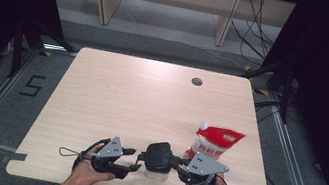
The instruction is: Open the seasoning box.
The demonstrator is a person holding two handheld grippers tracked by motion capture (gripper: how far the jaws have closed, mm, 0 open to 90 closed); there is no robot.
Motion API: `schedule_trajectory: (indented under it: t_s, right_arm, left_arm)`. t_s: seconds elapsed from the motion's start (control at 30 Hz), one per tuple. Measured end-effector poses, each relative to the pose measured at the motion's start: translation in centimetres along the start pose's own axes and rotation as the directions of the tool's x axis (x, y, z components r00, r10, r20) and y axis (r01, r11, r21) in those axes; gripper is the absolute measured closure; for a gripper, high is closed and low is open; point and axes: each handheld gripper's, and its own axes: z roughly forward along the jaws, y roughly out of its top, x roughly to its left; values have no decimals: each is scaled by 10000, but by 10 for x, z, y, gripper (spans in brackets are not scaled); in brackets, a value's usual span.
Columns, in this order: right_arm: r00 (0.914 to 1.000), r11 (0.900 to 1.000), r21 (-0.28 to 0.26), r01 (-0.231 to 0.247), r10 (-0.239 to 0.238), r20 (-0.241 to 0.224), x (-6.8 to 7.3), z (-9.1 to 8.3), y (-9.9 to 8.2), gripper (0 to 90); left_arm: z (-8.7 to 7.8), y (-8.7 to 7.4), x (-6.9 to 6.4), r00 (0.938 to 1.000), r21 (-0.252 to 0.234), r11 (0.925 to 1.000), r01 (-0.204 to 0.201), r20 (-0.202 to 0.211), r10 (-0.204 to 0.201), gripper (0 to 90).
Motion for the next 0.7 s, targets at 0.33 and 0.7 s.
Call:
schedule_trajectory:
  t_s: [0.33, 0.7]
  right_arm:
    - [9996, 9995, -187, 248, -250, -145, 2, 8, 14, 838]
    - [9992, 9990, -296, 334, -341, -209, 4, 20, 28, 838]
  left_arm:
    - [10, 1, 0, 9948, -137, 9956, -932, 392, 937, 676]
    - [11, 1, 0, 9943, -241, 9941, -1054, 140, 1057, 730]
